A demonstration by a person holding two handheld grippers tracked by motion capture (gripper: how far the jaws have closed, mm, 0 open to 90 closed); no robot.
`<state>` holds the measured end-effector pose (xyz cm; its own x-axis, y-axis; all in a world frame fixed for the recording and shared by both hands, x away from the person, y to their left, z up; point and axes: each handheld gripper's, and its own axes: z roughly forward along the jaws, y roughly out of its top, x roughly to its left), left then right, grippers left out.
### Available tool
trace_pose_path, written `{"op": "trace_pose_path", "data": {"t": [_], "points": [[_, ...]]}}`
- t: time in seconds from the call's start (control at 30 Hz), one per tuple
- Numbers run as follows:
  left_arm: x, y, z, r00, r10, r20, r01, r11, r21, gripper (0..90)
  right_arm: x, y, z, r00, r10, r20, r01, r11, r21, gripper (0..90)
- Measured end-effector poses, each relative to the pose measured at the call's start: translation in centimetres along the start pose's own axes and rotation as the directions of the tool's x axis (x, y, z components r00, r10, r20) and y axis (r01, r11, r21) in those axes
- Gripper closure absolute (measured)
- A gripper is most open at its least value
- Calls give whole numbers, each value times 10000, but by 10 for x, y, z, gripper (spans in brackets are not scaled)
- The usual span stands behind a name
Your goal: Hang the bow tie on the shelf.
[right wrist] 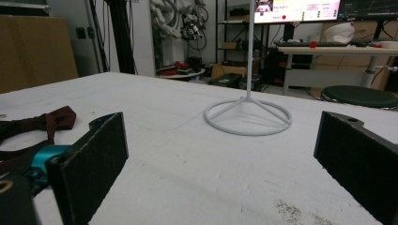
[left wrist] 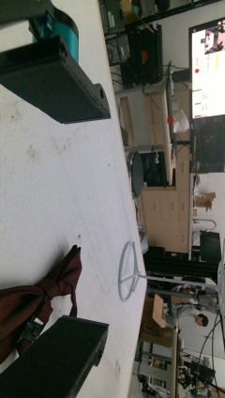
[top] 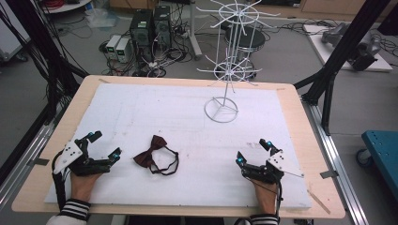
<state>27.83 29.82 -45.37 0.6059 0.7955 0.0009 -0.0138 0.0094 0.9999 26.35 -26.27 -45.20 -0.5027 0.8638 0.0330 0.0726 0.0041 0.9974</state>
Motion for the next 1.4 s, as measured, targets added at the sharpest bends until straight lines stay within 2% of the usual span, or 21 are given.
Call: {"op": "trace_pose_path", "data": {"t": [0.13, 0.37, 0.7, 0.77, 1.0, 1.1, 1.17, 1.23, 1.33, 1.4], "points": [[-1, 0, 0, 10000, 47, 8, -47, 10000, -37, 17, 0, 0, 0, 9999, 114, -42, -114, 9999, 11, 24], [0, 0, 0, 10000, 13, 29, -13, 10000, -15, 17, 0, 0, 0, 10000, 28, -6, -28, 10000, -9, 24], [2, 3, -2, 9997, -206, 93, 207, 9997, -116, 17, 0, 0, 0, 10000, 3, 12, -3, 10000, 8, 24], [2, 6, -3, 9999, -83, 86, 83, 10000, -4, 17, 0, 0, 0, 10000, -32, 21, 32, 10000, -18, 24], [-1, 30, 2, 9984, 256, 511, -290, 9974, 658, 17, 0, 0, 0, 10000, 4, 8, -4, 10000, 7, 24], [-2, 39, 5, 9960, 431, 778, -515, 9926, 1103, 17, 0, 0, 0, 10000, 20, -6, -20, 10000, 10, 24], [-1, 43, 8, 9935, 601, 963, -742, 9859, 1501, 17, 0, 0, 0, 10000, 29, -2, -29, 10000, -1, 24], [-1, 47, 11, 9910, 617, 1190, -848, 9761, 2000, 17, 0, 0, 0, 10000, -2, -5, 2, 10000, 6, 24], [-1, 51, 16, 9873, 534, 1494, -892, 9656, 2444, 17, 0, 0, 0, 10000, -4, -8, 4, 10000, 6, 24], [-2, 55, 20, 9834, 522, 1737, -1004, 9544, 2812, 17, 0, 0, 0, 10000, -2, -8, 2, 10000, 7, 24]]}}
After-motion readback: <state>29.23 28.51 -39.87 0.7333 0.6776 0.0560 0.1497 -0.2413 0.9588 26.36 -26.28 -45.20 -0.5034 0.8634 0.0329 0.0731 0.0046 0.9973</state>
